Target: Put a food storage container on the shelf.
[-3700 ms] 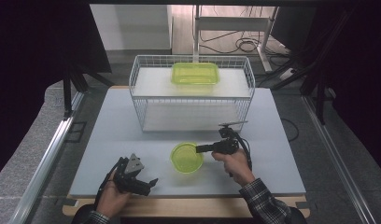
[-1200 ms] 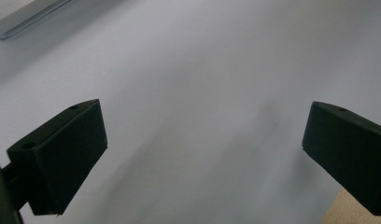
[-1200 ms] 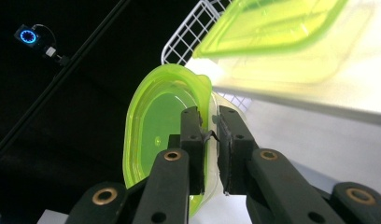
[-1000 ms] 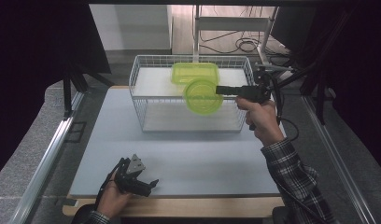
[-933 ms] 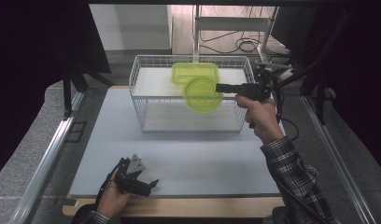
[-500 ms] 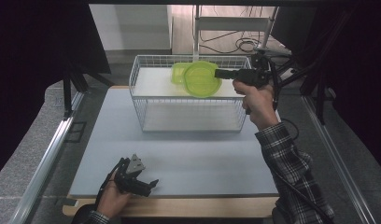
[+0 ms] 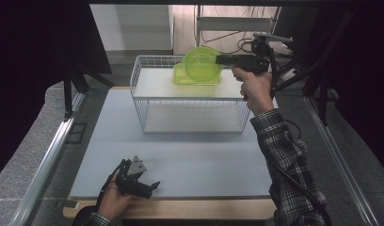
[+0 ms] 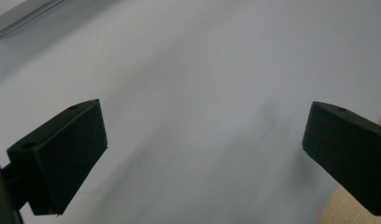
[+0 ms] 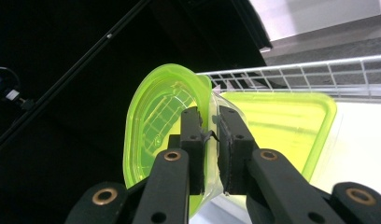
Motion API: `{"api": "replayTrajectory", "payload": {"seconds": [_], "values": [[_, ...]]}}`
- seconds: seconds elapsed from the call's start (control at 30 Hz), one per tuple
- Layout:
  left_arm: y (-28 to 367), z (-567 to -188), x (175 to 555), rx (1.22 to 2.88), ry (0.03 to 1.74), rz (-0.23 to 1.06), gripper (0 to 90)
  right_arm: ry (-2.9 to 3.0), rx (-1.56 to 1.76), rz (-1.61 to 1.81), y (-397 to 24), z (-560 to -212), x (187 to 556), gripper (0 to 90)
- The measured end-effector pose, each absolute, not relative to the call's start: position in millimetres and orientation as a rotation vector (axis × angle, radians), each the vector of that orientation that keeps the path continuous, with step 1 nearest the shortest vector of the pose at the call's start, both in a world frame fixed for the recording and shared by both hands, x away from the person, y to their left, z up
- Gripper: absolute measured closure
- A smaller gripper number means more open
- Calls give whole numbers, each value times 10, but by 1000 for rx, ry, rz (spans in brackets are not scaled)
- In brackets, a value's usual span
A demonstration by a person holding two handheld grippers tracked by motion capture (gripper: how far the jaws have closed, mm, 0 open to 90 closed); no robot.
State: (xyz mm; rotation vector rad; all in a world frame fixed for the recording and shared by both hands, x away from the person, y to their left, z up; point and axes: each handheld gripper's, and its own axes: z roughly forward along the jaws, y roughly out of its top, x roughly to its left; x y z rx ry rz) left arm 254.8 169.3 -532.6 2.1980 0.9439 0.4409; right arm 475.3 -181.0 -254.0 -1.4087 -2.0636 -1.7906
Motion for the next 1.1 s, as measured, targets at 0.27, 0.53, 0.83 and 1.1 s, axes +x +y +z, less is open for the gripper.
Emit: {"api": "replayTrajectory", "payload": {"seconds": [0.27, 0.53, 0.83, 1.1], "values": [[1692, -5327, 2546, 2197, 942, 438, 0, -2090, -1458, -1780, -1703, -2522, 4892, 814], [1694, -5327, 2544, 2203, 935, 436, 0, -2098, -1493, -1737, -1604, -2582, 5007, 813], [1691, -5326, 2541, 2204, 932, 436, 0, -2137, -1556, -1719, -1552, -2591, 5038, 802], [1683, -5332, 2540, 2217, 928, 438, 0, -2205, -1640, -1696, -1488, -2580, 5063, 767]]}}
